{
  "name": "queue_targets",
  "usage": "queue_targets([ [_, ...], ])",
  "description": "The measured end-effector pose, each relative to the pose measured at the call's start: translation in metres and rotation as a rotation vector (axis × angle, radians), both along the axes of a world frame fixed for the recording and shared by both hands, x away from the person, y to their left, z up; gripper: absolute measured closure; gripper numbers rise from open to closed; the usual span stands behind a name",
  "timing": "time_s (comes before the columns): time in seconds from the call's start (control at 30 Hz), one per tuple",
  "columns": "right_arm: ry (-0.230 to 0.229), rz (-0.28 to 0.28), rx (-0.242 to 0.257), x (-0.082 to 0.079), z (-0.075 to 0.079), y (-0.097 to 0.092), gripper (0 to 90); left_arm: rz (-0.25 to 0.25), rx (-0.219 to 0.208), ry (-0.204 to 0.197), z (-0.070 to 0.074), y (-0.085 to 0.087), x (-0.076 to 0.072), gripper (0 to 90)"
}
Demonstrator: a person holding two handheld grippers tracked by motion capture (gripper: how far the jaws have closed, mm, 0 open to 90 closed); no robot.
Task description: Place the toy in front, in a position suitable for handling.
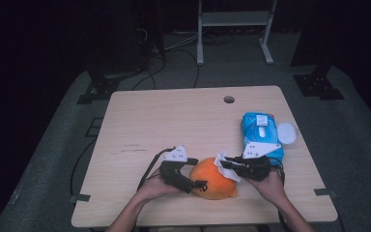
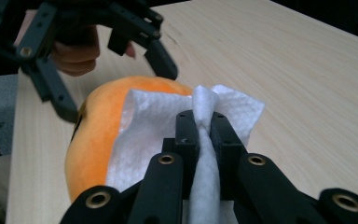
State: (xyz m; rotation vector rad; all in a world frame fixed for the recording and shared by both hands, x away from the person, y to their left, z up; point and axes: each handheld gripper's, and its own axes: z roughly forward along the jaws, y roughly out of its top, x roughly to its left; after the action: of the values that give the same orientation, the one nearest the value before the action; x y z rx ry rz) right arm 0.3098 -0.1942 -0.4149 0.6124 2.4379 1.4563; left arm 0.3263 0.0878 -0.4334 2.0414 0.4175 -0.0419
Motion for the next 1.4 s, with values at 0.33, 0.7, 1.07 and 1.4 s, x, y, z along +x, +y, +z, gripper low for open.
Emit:
queue_targets([
  [0.33, -0.015, 0.052, -0.015, -0.019, 0.002, -0.005, 82.9, -0.039, 0.004, 0.073, -0.009, -0.013, 0.004, 9.7],
  [0.7, -0.077, 0.010, 0.025, -0.007, 0.026, -0.006, 82.8, -0.010, 0.008, -0.297, 0.008, -0.012, -0.006, 37.7],
  [1.07, -0.026, -0.004, 0.036, 0.003, 0.004, -0.006, 82.8, 0.051, -0.008, -0.094, -0.002, -0.002, 0.008, 14.6],
  [1.4, -0.084, 0.028, 0.026, -0.005, 0.020, 0.007, 82.8, 0.020, 0.015, -0.200, 0.003, -0.010, -0.003, 32.8],
])
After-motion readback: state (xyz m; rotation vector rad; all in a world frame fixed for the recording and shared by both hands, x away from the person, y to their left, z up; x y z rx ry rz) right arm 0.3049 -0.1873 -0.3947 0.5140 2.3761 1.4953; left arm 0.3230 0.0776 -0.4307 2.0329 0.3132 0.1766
